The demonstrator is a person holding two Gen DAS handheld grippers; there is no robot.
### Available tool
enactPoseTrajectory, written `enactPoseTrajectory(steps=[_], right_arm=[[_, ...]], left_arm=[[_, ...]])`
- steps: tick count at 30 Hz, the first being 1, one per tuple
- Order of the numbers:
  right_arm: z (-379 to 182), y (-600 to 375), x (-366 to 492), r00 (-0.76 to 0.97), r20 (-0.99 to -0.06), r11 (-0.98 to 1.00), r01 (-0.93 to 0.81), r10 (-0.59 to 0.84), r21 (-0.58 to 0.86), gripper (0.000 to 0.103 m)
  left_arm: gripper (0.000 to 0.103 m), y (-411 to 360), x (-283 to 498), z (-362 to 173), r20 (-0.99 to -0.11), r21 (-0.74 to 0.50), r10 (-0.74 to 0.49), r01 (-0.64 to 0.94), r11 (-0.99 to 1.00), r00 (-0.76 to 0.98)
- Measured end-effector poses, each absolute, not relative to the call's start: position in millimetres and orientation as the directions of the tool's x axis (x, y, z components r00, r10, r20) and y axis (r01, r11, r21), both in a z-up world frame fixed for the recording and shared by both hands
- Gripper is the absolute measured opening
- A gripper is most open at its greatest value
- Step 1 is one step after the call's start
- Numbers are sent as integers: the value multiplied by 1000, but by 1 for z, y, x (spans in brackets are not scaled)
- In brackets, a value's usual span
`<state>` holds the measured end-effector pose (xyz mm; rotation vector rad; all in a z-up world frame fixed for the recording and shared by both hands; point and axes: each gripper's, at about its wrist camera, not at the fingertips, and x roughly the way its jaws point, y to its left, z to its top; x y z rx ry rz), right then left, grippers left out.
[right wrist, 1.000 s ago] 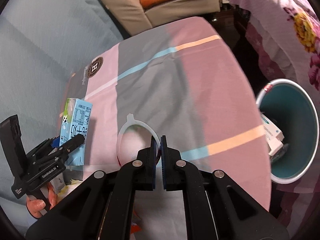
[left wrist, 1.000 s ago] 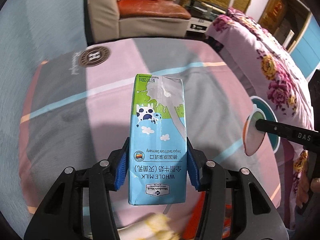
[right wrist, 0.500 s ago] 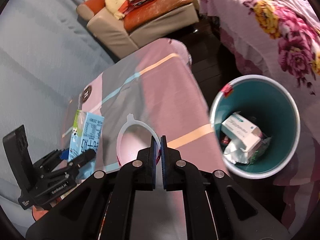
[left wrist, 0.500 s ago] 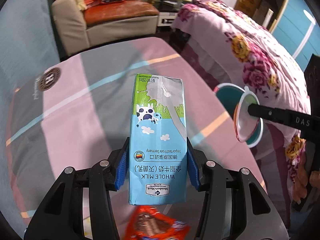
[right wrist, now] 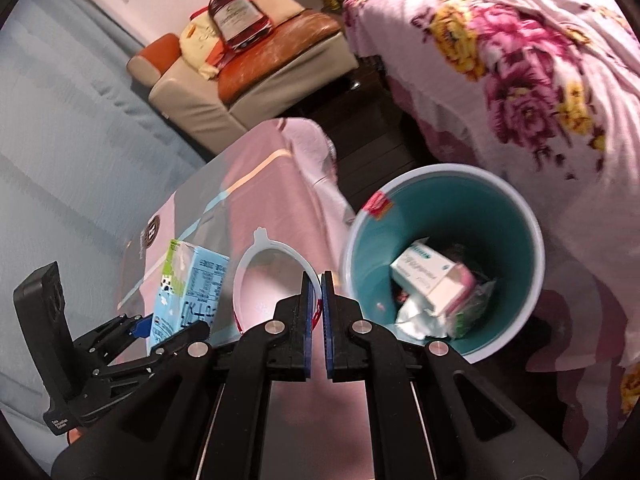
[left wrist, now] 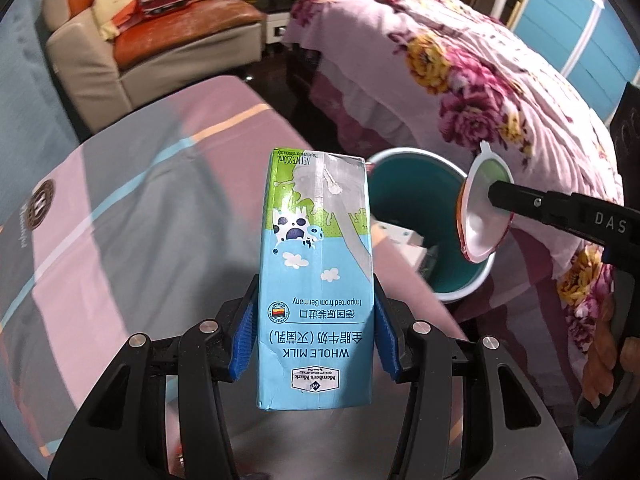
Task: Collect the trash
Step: 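Carry the milk carton and lid over the bin and release both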
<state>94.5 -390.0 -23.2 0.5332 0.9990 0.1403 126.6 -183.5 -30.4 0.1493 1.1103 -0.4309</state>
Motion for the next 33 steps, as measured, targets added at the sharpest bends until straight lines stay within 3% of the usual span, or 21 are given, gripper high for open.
enactPoseTrajectory(steps=[13, 33], right_arm=[[-20, -460, 86, 592, -758, 845, 228, 273, 483, 5], [-37, -495, 96, 573, -790, 841, 301, 218, 450, 5]], left_arm=[[51, -264, 139, -41, -900, -111, -301, 502, 858, 315], [52, -308, 163, -62, -900, -162, -345, 532, 831, 266]])
